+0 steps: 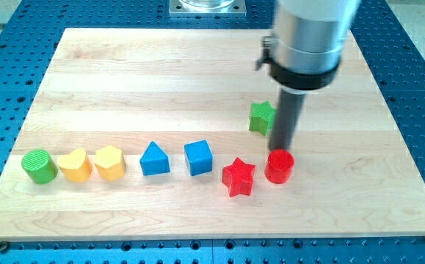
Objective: Slide the blue blocks parallel to the left of the red blocks
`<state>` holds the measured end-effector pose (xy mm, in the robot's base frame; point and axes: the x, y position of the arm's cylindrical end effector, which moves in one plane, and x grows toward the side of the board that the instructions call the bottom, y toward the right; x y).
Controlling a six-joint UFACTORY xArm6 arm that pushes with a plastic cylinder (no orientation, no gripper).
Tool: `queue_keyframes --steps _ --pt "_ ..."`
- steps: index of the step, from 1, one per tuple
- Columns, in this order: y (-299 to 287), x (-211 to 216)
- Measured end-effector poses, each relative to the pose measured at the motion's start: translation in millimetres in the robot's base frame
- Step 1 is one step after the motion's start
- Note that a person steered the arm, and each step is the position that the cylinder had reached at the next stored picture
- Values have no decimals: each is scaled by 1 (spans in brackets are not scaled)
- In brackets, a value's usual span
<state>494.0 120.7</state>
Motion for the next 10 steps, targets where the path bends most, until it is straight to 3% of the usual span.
queue_keyframes --steps 2,4,6,7,8,10 --pt "-22 26" --pt "-72 3" --pt "-165 15" --pt "-148 11" --pt "-189 -13" --pt "-218 29"
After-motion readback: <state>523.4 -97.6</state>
